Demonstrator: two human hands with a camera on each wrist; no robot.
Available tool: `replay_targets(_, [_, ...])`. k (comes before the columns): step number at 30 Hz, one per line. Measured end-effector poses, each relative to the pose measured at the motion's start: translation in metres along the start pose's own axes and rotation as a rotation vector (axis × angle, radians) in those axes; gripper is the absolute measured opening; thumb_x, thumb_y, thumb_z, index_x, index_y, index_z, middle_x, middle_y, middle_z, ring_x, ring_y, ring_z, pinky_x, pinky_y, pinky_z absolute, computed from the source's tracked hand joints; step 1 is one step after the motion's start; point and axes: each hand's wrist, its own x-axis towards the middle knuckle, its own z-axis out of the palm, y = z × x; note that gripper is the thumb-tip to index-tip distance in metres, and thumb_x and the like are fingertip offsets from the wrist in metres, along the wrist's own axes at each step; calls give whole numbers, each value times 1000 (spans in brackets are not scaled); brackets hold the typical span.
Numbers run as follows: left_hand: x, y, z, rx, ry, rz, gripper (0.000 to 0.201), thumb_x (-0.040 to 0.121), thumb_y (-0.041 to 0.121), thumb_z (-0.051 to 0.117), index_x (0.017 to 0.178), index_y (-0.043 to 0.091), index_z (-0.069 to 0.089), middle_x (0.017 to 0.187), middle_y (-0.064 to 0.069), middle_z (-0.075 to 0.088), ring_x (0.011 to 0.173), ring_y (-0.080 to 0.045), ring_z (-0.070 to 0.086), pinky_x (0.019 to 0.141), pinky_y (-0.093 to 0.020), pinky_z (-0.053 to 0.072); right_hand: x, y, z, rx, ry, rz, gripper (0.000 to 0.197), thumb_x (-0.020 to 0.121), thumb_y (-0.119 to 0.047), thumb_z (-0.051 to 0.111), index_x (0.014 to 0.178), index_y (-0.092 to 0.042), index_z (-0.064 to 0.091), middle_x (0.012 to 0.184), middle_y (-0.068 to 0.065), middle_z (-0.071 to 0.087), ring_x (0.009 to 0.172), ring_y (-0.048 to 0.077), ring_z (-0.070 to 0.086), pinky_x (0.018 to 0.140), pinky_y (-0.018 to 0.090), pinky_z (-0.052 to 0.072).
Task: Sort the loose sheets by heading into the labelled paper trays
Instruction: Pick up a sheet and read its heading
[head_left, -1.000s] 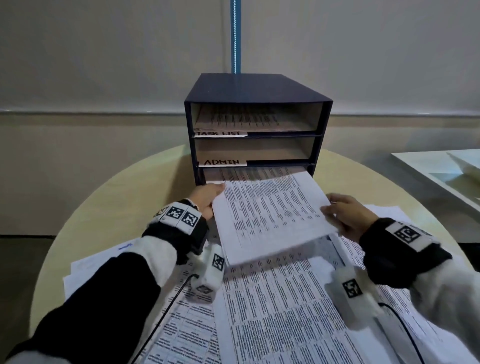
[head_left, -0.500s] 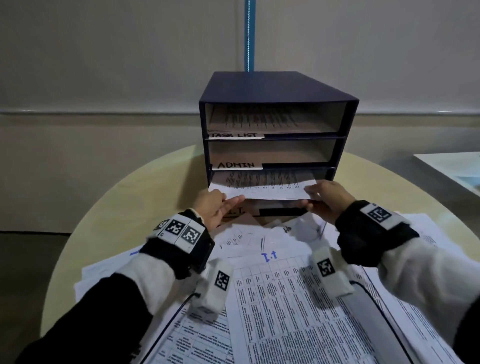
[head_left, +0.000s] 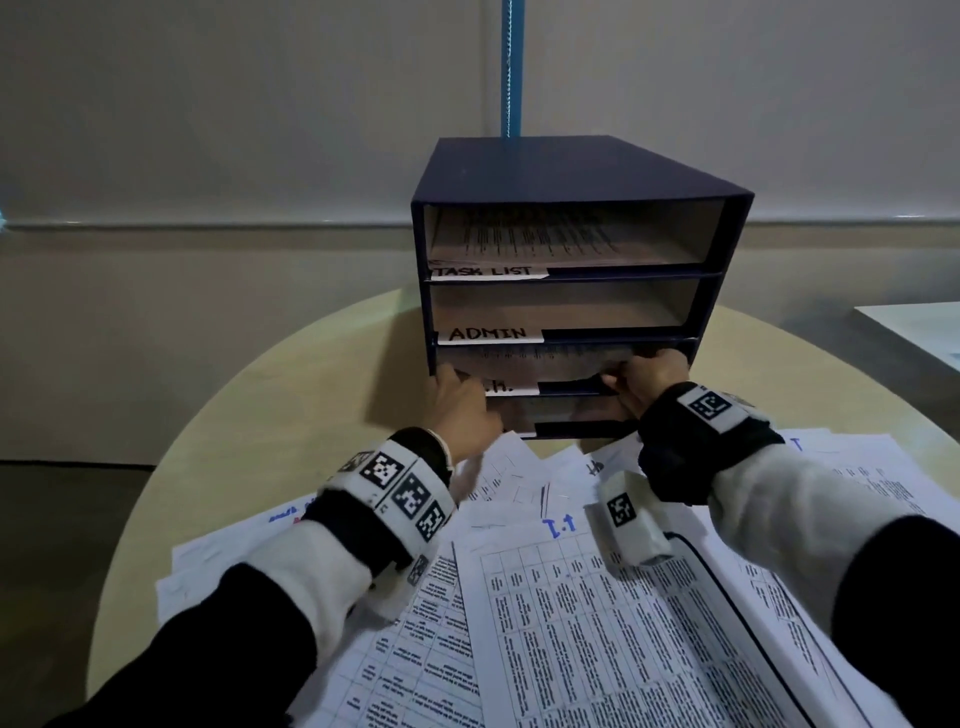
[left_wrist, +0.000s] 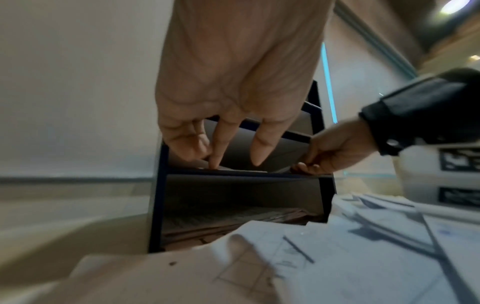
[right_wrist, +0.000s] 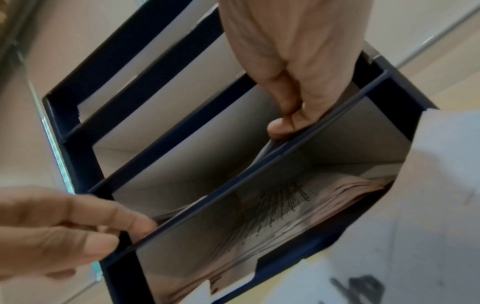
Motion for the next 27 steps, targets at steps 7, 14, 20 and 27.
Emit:
replay_targets(7, [12, 4, 5, 370, 18, 149, 51, 96, 39, 37, 129, -1, 43, 135, -18, 37, 126, -33, 31, 107, -38, 25, 3, 0, 1, -333, 140, -66, 30, 80, -10, 66, 103, 9, 62, 107, 23, 65, 100, 38, 62, 90, 45, 51])
replay_targets(14, [20, -2, 7, 207, -71, 111, 47, 96, 40, 40, 123, 2, 37, 127, -21, 48, 116, -35, 46, 94, -37, 37, -11, -5, 0, -611, 2, -145, 28, 88, -12, 54, 107, 8, 56, 108, 23, 59, 102, 35, 57, 79, 34, 44])
replay_targets(20, [15, 1, 12, 376, -109, 93, 71, 91, 55, 41, 136, 1, 26, 139, -20, 39, 127, -33, 38, 105, -37, 28, -22, -3, -17, -786, -150, -180, 24, 85, -14, 57, 103, -1, 63, 97, 16, 59, 97, 30, 59, 71, 23, 38])
replay_targets(27, [-11, 15, -16, 260, -304, 33, 68, 91, 47, 50, 139, 1, 34, 143, -16, 38, 130, -32, 39, 104, -37, 35, -57, -21, -48, -941, -314, -269, 22, 83, -15, 56, 68, -3, 67, 70, 12, 64, 62, 20, 55, 67, 28, 48])
